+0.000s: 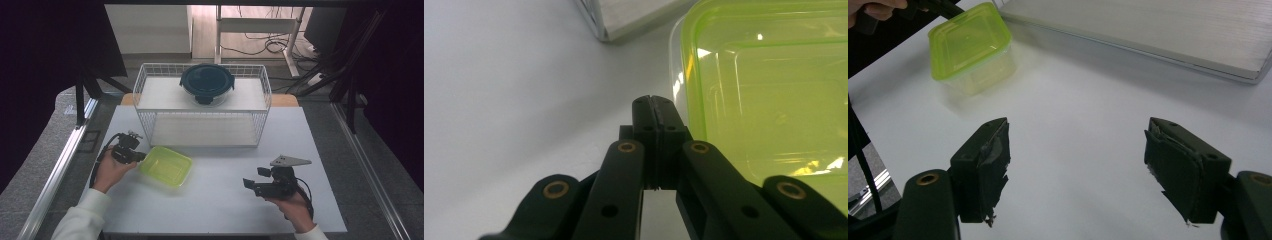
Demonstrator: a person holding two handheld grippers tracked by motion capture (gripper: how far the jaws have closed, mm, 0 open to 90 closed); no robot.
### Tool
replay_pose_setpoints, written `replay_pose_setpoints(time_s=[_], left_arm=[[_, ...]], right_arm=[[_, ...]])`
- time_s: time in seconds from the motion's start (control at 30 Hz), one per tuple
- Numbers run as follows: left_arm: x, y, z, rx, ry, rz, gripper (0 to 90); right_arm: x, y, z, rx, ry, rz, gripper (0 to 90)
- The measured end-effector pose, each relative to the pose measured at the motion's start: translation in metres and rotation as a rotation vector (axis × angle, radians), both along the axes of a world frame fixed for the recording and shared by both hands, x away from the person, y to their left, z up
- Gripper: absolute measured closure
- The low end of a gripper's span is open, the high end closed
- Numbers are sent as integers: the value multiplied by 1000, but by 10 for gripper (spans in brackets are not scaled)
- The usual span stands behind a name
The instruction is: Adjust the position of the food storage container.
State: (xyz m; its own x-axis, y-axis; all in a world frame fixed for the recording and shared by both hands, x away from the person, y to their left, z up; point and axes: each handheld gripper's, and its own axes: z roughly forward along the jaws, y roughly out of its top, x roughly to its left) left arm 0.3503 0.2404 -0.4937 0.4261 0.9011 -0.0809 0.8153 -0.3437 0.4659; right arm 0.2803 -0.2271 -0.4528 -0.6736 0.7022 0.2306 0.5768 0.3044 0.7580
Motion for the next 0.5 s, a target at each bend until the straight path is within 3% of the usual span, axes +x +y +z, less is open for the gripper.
replay_pose_setpoints(time_s=[0.03,0.07,0.3,0.33,0.37,0.4,0.5], left_arm=[[0,0,0,0,0,0,900],[-2,0,0,-36,18,-12,900],[-12,-9,1,-72,29,-42,900],[-15,-12,0,-101,32,-49,898],[-15,-12,0,-101,32,-49,898],[-19,-15,-2,-140,38,-51,898],[-23,-19,-3,-141,37,-59,898]], right_arm=[[0,0,0,0,0,0,262],[0,0,0,-6,-3,-3,262],[1,-1,0,-6,-5,-9,263],[1,-1,0,-11,-5,-11,263],[1,-1,0,-11,-5,-11,263],[1,-2,0,-17,-7,-16,264],[2,-3,0,-16,-6,-19,265]])
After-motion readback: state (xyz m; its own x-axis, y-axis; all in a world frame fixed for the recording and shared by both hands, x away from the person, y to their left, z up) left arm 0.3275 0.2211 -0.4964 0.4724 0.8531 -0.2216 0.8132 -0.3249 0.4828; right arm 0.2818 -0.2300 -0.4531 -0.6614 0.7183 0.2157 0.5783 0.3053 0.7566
